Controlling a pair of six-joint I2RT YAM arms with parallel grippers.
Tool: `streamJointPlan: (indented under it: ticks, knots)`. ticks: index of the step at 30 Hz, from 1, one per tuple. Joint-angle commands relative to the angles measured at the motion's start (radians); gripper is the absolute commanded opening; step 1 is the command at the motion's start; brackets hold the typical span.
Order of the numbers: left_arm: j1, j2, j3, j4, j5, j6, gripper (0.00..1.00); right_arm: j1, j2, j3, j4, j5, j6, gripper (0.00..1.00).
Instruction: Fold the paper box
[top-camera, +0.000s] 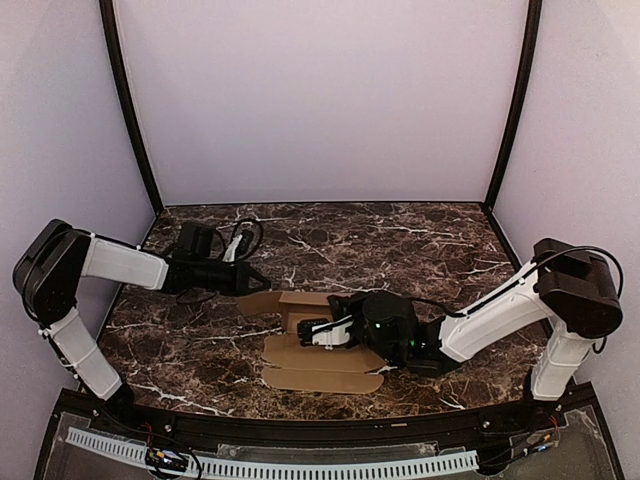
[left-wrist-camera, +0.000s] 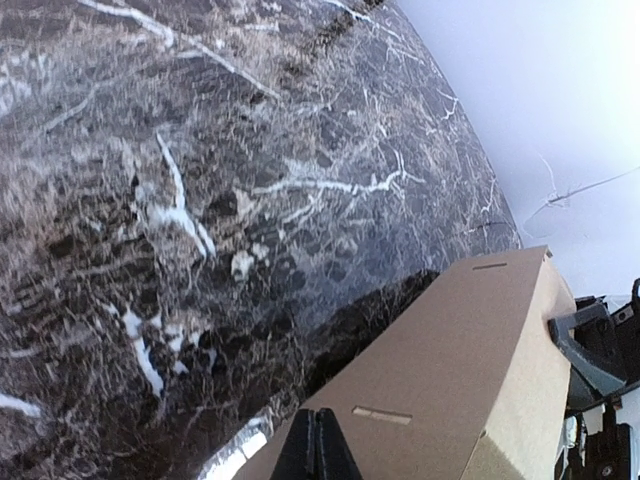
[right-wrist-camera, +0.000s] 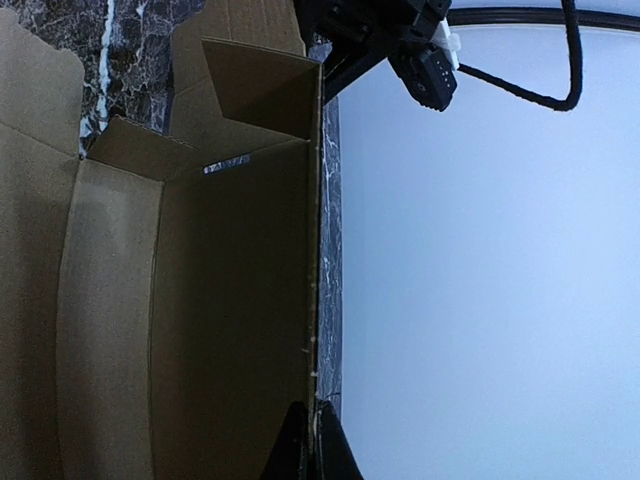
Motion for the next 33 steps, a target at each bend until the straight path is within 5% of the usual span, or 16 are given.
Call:
streamJointPlan:
  ticks: [1,20,33]
  knots:
    - [0.001,-0.005,-0.08,0.088,0.073,-0.043,0.01,0.012,0.031,0.005,0.045,0.008,-0.005,0.0]
    - [-0.145,0.033,-0.221,0.282,0.046,-0.155,0.01,0.011,0.122,0.071,0.019,0.065,0.029,0.0]
    - [-0.149,-0.009,-0.186,0.145,-0.022,-0.131,0.01,0.025,0.107,0.017,0.06,0.081,0.043,0.0]
